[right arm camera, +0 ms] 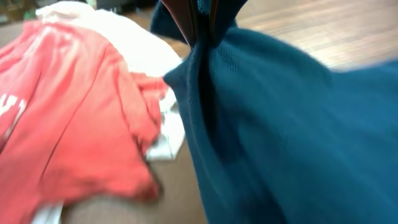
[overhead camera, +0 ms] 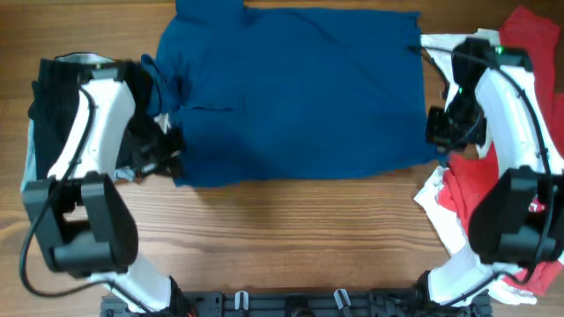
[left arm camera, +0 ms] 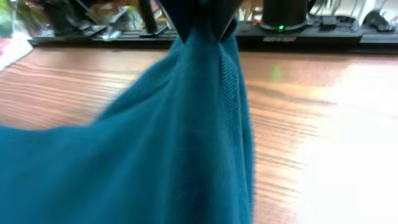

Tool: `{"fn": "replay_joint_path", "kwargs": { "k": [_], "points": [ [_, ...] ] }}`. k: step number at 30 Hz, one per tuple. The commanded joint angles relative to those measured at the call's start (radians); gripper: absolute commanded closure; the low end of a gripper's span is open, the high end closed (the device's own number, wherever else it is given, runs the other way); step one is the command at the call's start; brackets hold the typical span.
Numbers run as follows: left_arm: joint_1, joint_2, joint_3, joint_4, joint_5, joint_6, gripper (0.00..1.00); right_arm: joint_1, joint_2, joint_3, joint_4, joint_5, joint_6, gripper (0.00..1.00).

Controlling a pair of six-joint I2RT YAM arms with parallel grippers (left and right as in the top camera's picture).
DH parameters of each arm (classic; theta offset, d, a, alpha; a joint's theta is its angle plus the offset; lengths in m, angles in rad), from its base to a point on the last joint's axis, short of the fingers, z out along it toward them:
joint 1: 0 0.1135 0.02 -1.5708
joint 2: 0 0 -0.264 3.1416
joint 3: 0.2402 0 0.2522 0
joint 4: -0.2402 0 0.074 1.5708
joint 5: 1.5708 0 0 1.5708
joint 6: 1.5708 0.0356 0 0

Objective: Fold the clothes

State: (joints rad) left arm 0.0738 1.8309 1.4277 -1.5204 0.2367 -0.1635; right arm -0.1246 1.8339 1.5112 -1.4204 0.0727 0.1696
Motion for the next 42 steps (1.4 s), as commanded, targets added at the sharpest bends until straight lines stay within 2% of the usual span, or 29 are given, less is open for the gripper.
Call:
{"fn": "replay_joint_path", "kwargs": {
  "k": [1, 10, 15, 18, 22, 27, 36, 42],
  "points": [
    [0.003, -0.196, -0.161, 0.063, -0.078, -0.058, 0.96, -0.033, -0.147, -0.122, 0.034, -0.006, -0.005, 0.96],
    [0.003, -0.510, -0.314, 0.068, -0.152, -0.227, 0.96, -0.083, -0.335, -0.257, 0.032, -0.006, 0.027, 0.96],
    [0.003, -0.603, -0.314, 0.066, -0.153, -0.266, 0.96, -0.083, -0.386, -0.279, 0.024, -0.005, 0.043, 0.96],
    [0.003, -0.608, -0.314, 0.154, -0.152, -0.293, 0.96, -0.083, -0.394, -0.279, 0.064, -0.007, 0.050, 0.96],
    [0.003, -0.586, -0.315, 0.374, -0.153, -0.352, 0.96, -0.082, -0.368, -0.279, 0.212, -0.083, -0.032, 0.96],
    [0.003, -0.469, -0.315, 0.605, -0.152, -0.372, 0.96, -0.082, -0.275, -0.279, 0.360, -0.100, -0.039, 0.96],
    [0.003, -0.198, -0.315, 0.840, -0.170, -0.369, 0.96, -0.082, -0.113, -0.279, 0.636, -0.101, -0.039, 0.96],
    [0.003, -0.148, -0.315, 0.972, -0.175, -0.369, 0.96, -0.082, -0.060, -0.279, 0.750, -0.167, -0.065, 0.96]
  ]
}}
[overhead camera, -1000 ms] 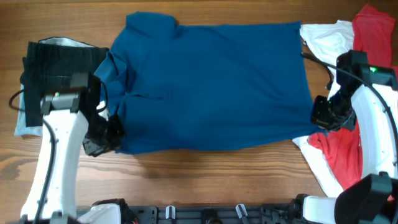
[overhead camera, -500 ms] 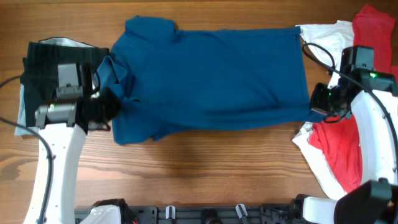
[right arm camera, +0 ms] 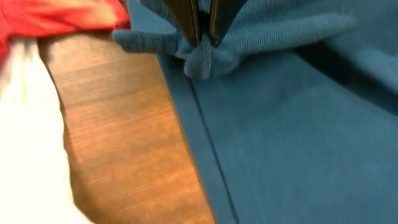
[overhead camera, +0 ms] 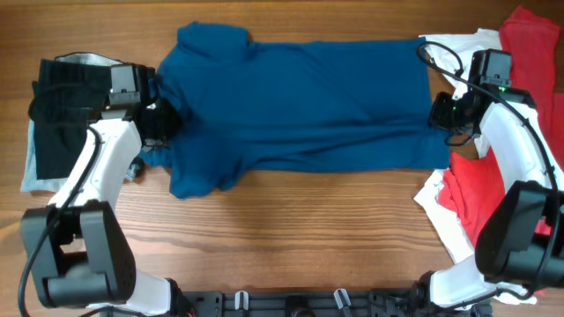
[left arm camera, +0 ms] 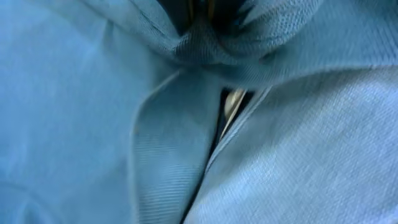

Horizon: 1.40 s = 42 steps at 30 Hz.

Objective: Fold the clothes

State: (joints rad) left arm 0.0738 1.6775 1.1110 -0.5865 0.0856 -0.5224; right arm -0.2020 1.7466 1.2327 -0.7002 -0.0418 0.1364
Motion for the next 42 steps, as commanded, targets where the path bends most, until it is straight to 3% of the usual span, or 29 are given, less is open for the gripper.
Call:
{"fn": "replay_joint_path", "kwargs": {
  "k": [1, 3, 4, 5, 6, 7, 8, 9, 10, 12, 15, 20, 26, 30, 38, 40, 42],
  "points": [
    [0.003, 0.005, 0.002, 0.050, -0.024, -0.010, 0.96, -0.005, 0.033, -0.001, 0.039, -0.061, -0.033, 0.96],
    [0.003, 0.005, 0.002, 0.056, -0.024, -0.010, 0.96, -0.005, 0.043, -0.001, 0.051, -0.064, -0.032, 0.96],
    [0.003, 0.005, 0.002, 0.058, -0.024, -0.010, 0.96, -0.005, 0.046, -0.001, 0.057, -0.064, -0.032, 0.92],
    [0.003, 0.005, 0.002, 0.061, -0.024, -0.010, 0.96, -0.005, 0.047, -0.001, 0.061, -0.064, -0.032, 0.82],
    [0.003, 0.005, 0.002, 0.063, -0.024, -0.010, 0.96, -0.005, 0.047, -0.001, 0.065, -0.064, -0.032, 0.60],
    [0.003, 0.005, 0.002, 0.064, -0.022, -0.010, 0.92, -0.005, 0.047, -0.001, 0.068, -0.064, -0.032, 0.30],
    [0.003, 0.005, 0.002, 0.064, -0.010, -0.010, 0.80, -0.005, 0.047, -0.001, 0.067, -0.064, -0.032, 0.19],
    [0.003, 0.005, 0.002, 0.059, 0.023, -0.009, 0.61, -0.005, 0.047, -0.001, 0.060, -0.064, -0.032, 0.15],
    [0.003, 0.005, 0.002, 0.049, 0.042, -0.008, 0.51, -0.005, 0.047, -0.001, 0.055, -0.064, -0.032, 0.15],
    [0.003, 0.004, 0.002, -0.002, 0.069, -0.006, 0.46, -0.005, 0.047, -0.001, 0.019, -0.064, -0.032, 0.14],
    [0.003, 0.004, 0.002, -0.135, 0.082, -0.005, 0.45, -0.005, 0.047, -0.001, -0.064, -0.064, -0.019, 0.16],
    [0.003, 0.004, 0.002, -0.389, 0.069, 0.093, 0.43, -0.005, 0.047, -0.023, -0.174, -0.064, -0.003, 0.39],
    [0.003, 0.004, 0.002, -0.395, 0.010, 0.100, 0.41, -0.005, 0.047, -0.077, -0.161, -0.071, -0.005, 0.37],
    [-0.010, 0.004, -0.010, -0.449, 0.003, 0.131, 0.45, -0.005, 0.047, -0.079, -0.160, -0.071, -0.005, 0.37],
    [-0.033, 0.005, -0.175, -0.219, -0.028, 0.130, 0.48, -0.005, 0.047, -0.079, -0.150, -0.071, -0.003, 0.37],
    [-0.033, 0.005, -0.206, -0.194, -0.024, 0.130, 0.55, -0.005, 0.047, -0.079, -0.150, -0.071, -0.003, 0.37],
    [-0.033, 0.005, -0.212, -0.190, -0.016, 0.130, 0.71, -0.005, 0.047, -0.079, -0.150, -0.071, -0.003, 0.37]
  ]
}}
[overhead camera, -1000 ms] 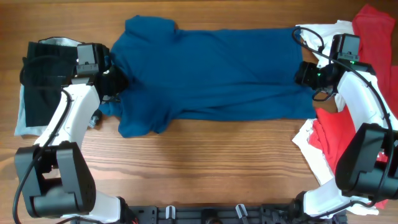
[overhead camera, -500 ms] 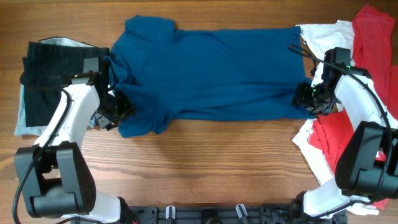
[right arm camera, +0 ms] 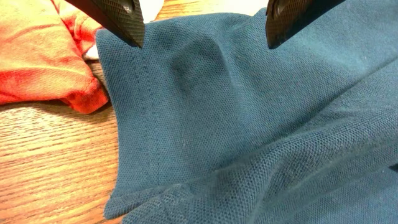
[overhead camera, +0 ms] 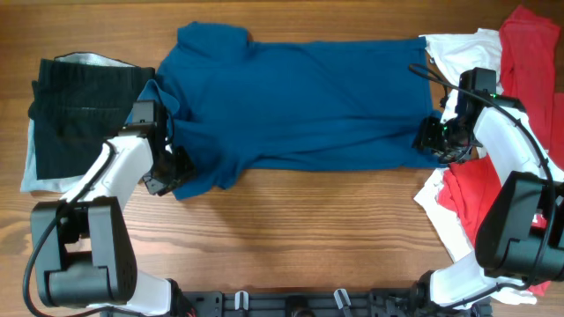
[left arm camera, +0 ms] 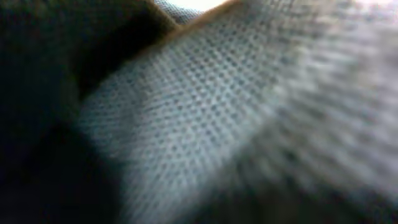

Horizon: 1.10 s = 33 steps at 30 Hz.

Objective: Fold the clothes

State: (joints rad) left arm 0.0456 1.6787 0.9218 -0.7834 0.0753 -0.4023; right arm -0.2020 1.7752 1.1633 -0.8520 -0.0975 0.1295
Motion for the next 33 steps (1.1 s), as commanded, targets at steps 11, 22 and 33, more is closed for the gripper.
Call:
{"fn": "replay_joint_path", "kwargs": {
  "k": [11, 22, 33],
  "points": [
    [-0.005, -0.251, -0.019, -0.021, 0.046, 0.033, 0.96, -0.005, 0.018, -0.009, -0.001, -0.015, 0.004, 0.37],
    [-0.005, -0.219, -0.211, 0.084, -0.043, -0.081, 0.66, -0.005, 0.018, -0.009, 0.000, -0.015, 0.004, 0.37],
    [-0.005, -0.221, -0.312, 0.275, -0.014, -0.084, 0.96, -0.005, 0.018, -0.009, -0.003, -0.015, 0.003, 0.37]
  ]
}}
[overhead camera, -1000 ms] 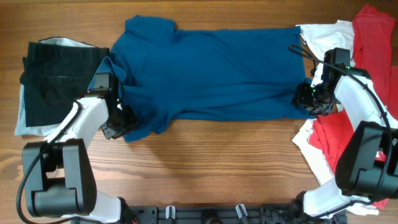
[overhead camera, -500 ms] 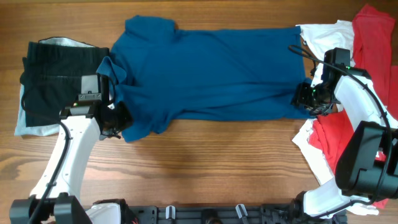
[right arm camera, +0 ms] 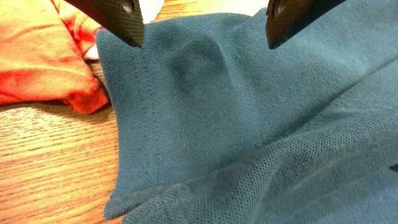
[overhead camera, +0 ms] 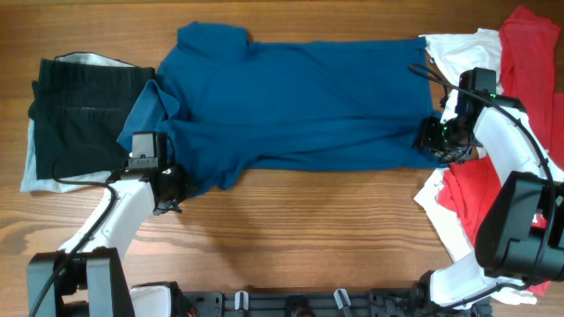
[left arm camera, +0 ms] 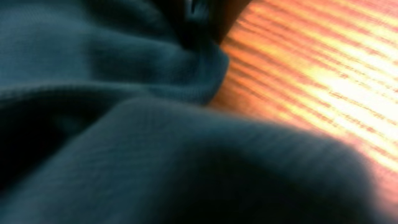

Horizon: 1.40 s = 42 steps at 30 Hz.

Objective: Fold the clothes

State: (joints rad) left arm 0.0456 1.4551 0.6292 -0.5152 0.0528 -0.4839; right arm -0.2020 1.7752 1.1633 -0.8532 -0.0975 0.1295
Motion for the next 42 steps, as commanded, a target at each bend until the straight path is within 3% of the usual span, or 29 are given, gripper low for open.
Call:
{"fn": "replay_joint_path", "kwargs": {
  "k": [1, 7, 12, 17, 23, 24, 25, 26, 28, 29, 30, 32, 33, 34, 37, 42],
  "points": [
    [-0.005, -0.005, -0.011, 0.003, 0.050, 0.010, 0.96, -0.005, 0.018, -0.009, -0.002, -0.015, 0.004, 0.37],
    [-0.005, -0.153, 0.177, -0.045, 0.312, 0.061, 0.96, -0.005, 0.018, -0.009, 0.000, -0.015, 0.004, 0.37],
    [-0.005, -0.212, 0.256, 0.181, 0.342, 0.057, 0.96, -0.005, 0.018, -0.009, 0.000, -0.015, 0.004, 0.37],
    [-0.005, -0.092, 0.256, 0.391, 0.332, 0.032, 0.96, -0.005, 0.018, -0.009, 0.000, -0.015, 0.004, 0.37],
    [-0.005, 0.065, 0.256, 0.415, 0.333, 0.027, 0.91, -0.005, 0.018, -0.009, 0.000, -0.015, 0.003, 0.37],
    [-0.005, 0.077, 0.256, 0.414, 0.333, 0.027, 0.88, -0.005, 0.018, -0.009, 0.000, -0.015, 0.004, 0.37],
    [-0.005, 0.084, 0.256, 0.409, 0.333, 0.028, 0.71, -0.005, 0.018, -0.009, 0.000, -0.015, 0.004, 0.37],
    [-0.003, 0.082, 0.256, 0.404, 0.333, 0.040, 0.62, -0.005, 0.018, -0.009, 0.000, -0.015, 0.004, 0.37],
    [0.022, 0.037, 0.277, 0.351, 0.332, 0.094, 0.29, -0.005, 0.018, -0.009, 0.000, -0.015, 0.003, 0.37],
    [0.041, 0.012, 0.297, 0.316, 0.330, 0.116, 0.28, -0.005, 0.018, -0.009, 0.000, -0.015, 0.003, 0.37],
    [0.063, -0.010, 0.317, 0.278, 0.309, 0.119, 0.29, -0.005, 0.018, -0.009, 0.000, -0.015, 0.004, 0.37],
    [0.123, -0.054, 0.346, 0.207, 0.237, 0.119, 0.42, -0.005, 0.018, -0.009, 0.000, -0.015, 0.003, 0.37],
    [0.161, -0.071, 0.347, 0.196, 0.213, 0.118, 0.73, -0.005, 0.018, -0.009, 0.000, -0.015, 0.003, 0.37],
    [0.209, -0.080, 0.347, 0.186, 0.192, 0.117, 0.86, -0.005, 0.018, -0.009, -0.001, -0.015, 0.003, 0.37],
    [0.317, -0.064, 0.346, 0.180, 0.193, 0.118, 0.96, -0.005, 0.018, -0.009, -0.001, -0.015, 0.002, 0.37],
    [0.378, 0.073, 0.346, 0.190, 0.204, 0.144, 0.96, -0.005, 0.018, -0.009, -0.007, -0.015, 0.002, 0.37]
  ]
}}
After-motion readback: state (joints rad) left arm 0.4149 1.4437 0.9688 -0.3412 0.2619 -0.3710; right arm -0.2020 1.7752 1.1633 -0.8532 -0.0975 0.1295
